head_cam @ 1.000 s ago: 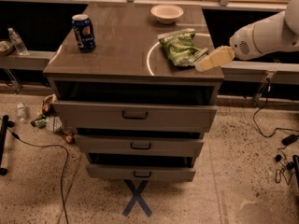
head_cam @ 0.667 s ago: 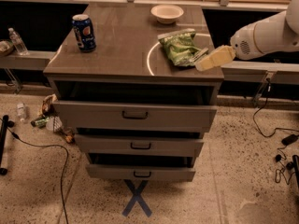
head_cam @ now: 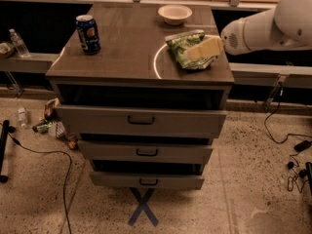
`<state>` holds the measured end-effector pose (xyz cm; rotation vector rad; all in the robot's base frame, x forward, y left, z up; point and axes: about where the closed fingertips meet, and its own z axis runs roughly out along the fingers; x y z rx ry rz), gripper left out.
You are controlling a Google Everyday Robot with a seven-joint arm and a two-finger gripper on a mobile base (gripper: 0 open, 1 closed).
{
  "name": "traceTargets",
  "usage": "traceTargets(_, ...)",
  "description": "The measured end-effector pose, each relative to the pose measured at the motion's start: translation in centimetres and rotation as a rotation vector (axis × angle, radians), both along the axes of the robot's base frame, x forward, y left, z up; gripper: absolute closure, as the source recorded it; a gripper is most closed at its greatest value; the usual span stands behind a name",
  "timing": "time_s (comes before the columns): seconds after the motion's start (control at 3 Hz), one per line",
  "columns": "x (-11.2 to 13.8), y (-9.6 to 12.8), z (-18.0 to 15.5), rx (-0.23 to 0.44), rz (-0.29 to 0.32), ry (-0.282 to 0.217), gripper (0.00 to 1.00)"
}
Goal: Move green jalapeno chip bag near pepsi can
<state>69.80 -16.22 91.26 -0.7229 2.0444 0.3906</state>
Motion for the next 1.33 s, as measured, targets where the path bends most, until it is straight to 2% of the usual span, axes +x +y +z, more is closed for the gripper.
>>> traceTargets(0.33,1.7,3.8,-1.2,0.060,0.037,0.033,0.00)
traceTargets(0.67,3.0,5.8,-2.3,0.087,0.057,0.048,0.04)
traceTargets(1.0,4.8,7.2,-3.9,0.107,0.076,0.051,0.34)
traceTargets(1.33,5.4,8.5,-4.7,0.122,0.119,0.048,0.65)
